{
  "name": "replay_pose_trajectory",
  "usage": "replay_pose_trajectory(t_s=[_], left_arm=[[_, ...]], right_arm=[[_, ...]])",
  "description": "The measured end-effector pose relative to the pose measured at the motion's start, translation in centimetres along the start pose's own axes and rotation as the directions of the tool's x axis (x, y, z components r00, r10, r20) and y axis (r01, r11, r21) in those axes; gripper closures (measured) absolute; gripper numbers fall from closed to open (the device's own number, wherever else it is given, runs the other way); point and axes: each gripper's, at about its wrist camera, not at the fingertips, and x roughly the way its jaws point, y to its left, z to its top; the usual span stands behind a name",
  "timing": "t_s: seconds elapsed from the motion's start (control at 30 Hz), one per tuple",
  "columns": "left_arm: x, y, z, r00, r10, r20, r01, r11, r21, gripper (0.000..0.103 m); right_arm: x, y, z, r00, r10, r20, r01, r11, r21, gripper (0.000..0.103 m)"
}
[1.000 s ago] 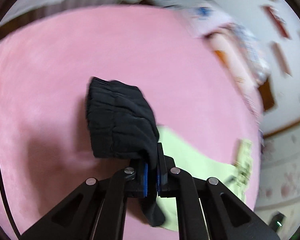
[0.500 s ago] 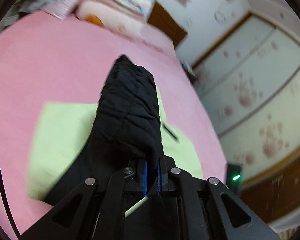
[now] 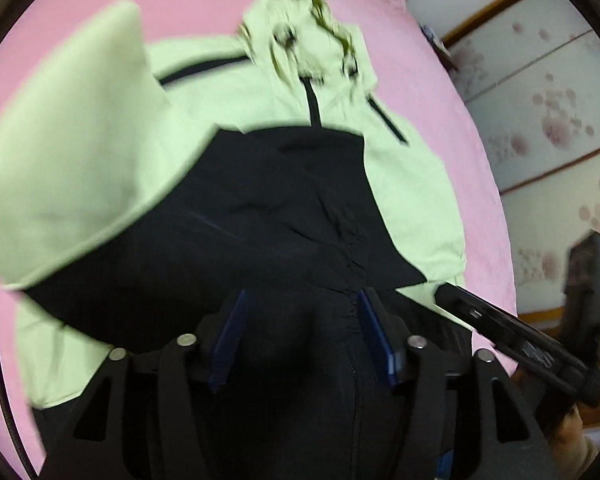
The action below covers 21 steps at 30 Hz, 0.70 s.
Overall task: Fold large clothes
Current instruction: 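Grasp the other black sleeve cuff with the left tool and fold it across, then lay the held black sleeve onto the jacket front and open the left tool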
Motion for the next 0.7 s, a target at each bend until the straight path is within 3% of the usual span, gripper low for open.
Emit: replay_pose_trajectory(t_s=[0.17,0.27,0.4,0.6,0.7], left_arm=[[-6.7,2.6,0.6,0.984,0.138,0.113,-0.140,0.990,0.012,0.038],[-8.8,5.7,-0.1,0.952,0.269,0.148,-0.268,0.963,-0.031,0.038],[-8.7,10.5,-0.4,0.920,0.374,0.119,-0.356,0.923,-0.148,0.038],[-6.9,13.5,0.4,0.915,0.388,0.111,-0.357,0.907,-0.222,0.038],[-6.6,13.2,0.7,0.919,0.378,0.114,-0.349,0.913,-0.210,0.038]], right_arm=[[2.8,1.3,1.4,0.993,0.093,-0.066,-0.095,0.995,-0.020,0.051],[5.3,1.6,2.3,0.991,0.092,-0.093,-0.095,0.995,-0.033,0.051],[7.9,1.4,3.5,0.992,0.078,-0.094,-0.081,0.996,-0.026,0.051],[10.8,1.5,4.0,0.991,0.072,-0.113,-0.075,0.997,-0.021,0.053],[11.0,2.8,4.0,0.989,0.097,-0.115,-0.105,0.992,-0.067,0.070]])
